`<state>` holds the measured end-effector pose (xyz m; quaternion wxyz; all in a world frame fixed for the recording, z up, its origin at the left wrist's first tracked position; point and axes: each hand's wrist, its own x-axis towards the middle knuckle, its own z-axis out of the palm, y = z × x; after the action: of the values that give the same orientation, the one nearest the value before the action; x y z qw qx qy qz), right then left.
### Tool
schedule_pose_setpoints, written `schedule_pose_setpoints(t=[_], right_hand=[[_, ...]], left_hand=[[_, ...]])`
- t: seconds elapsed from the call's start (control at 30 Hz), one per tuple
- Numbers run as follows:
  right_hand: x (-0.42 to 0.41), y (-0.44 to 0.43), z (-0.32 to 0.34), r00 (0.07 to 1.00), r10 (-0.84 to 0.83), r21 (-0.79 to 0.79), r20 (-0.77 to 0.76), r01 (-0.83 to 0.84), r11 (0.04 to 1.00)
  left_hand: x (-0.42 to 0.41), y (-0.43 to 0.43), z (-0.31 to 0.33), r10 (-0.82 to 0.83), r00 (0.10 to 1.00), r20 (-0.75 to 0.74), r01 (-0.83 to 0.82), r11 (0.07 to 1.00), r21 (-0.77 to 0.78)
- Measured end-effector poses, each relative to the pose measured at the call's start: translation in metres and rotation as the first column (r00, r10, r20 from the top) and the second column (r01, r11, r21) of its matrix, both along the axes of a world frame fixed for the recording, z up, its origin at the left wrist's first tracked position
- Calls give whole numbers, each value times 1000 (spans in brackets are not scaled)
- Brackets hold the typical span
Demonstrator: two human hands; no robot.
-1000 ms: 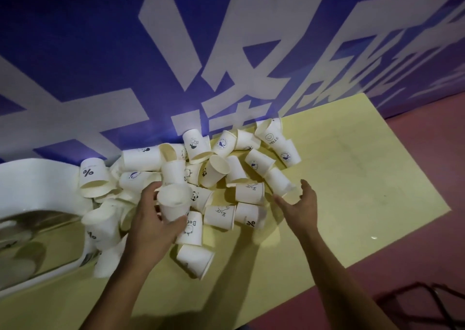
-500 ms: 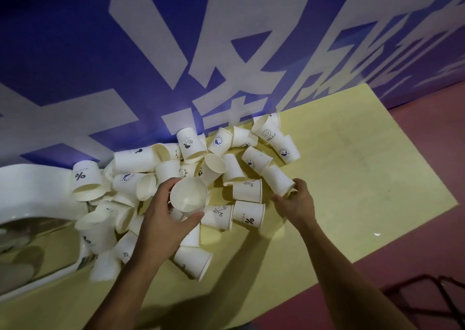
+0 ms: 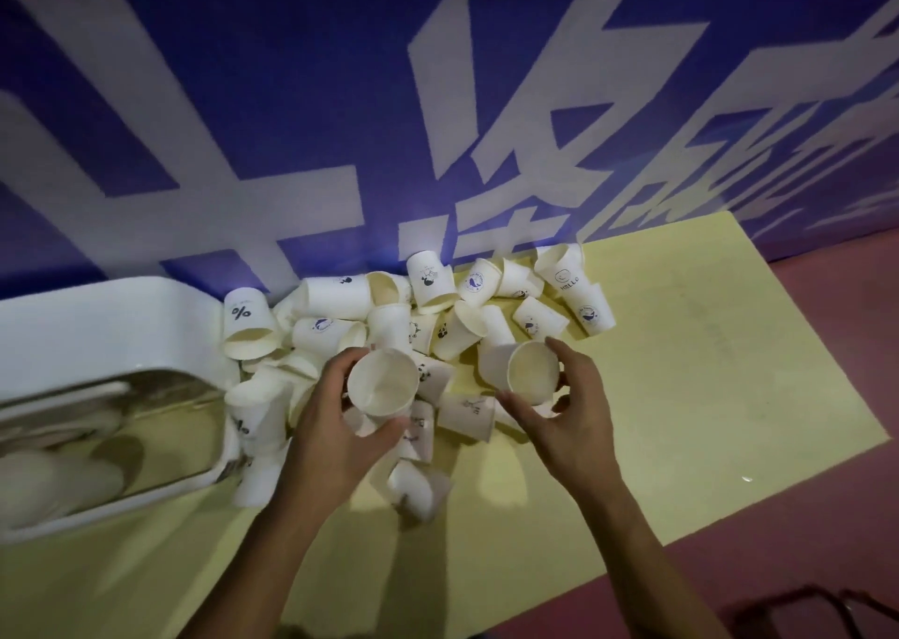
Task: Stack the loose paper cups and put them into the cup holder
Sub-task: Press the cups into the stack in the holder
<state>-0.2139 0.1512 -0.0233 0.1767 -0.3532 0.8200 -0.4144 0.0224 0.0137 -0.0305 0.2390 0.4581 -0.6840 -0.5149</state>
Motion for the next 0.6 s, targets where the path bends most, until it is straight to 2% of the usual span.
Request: schedule_pose_setpoints(t=[0.27, 0.6], right_hand=[[144, -58, 17, 972, 228, -28, -63, -230, 973], [327, -123, 8, 922, 388, -85, 7, -386, 919]], left_hand=[[142, -10, 10, 87, 996, 5, -87, 996, 5], [322, -37, -1, 213, 975, 66, -205, 973, -109]])
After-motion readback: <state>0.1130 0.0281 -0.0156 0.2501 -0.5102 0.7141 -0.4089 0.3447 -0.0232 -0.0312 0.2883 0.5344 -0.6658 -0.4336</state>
